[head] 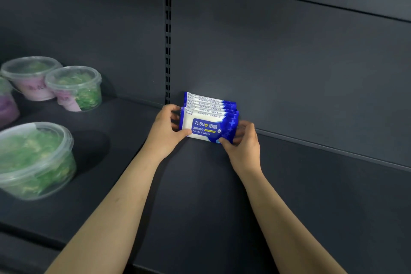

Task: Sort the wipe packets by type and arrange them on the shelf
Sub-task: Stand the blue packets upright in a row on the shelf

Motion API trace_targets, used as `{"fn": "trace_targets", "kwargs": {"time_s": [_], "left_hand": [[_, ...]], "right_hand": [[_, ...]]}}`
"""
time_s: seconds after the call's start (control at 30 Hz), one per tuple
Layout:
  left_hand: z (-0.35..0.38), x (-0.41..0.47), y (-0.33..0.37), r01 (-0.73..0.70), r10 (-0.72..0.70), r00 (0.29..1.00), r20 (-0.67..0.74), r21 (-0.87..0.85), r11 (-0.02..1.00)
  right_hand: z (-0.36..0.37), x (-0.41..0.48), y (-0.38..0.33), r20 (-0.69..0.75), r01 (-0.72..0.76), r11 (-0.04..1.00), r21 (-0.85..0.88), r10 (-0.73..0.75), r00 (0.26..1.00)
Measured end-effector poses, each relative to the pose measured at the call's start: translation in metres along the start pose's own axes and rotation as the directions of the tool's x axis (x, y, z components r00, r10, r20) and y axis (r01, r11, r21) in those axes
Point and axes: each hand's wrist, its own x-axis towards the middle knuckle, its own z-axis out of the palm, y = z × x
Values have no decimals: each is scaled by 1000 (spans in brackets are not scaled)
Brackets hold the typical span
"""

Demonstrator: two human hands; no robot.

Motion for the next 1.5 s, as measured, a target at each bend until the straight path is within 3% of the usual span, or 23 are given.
{"fn": "trace_targets", "kwargs": {"time_s": [0.17, 0.27, 0.37, 0.6, 0.8, 0.97, 1.13, 1.5], "left_hand": [[-4, -20, 5, 83, -99, 987, -128, -130, 988], [-2, -43, 14, 89, -146, 969, -200, -272, 958], [13, -75, 33, 74, -147, 970, -192, -343, 936], [96, -153, 110, 92, -80, 996, 46, -425, 900], [205, -259, 200, 138, 21, 946, 324, -459, 878], [290, -366, 259, 204, 89, 841, 533, -466, 861], [368, -449, 287, 243, 138, 667, 732, -388, 889], [517, -526, 250, 291, -32, 302, 953, -61, 955]], "right_hand": [[-34, -21, 5, -5, -100, 961, 256, 105, 994], [-67, -40, 12, -19, -182, 865, 468, 216, 976], [-106, -62, 20, -20, -224, 789, 572, 286, 958], [-223, -138, 38, -129, -198, 751, 630, 353, 927], [-365, -239, 72, -315, -116, 777, 619, 381, 869], [-469, -336, 111, -473, -119, 832, 542, 420, 775], [-528, -418, 164, -553, -195, 808, 557, 536, 638], [-569, -511, 285, -604, -290, 640, 711, 768, 213]]}}
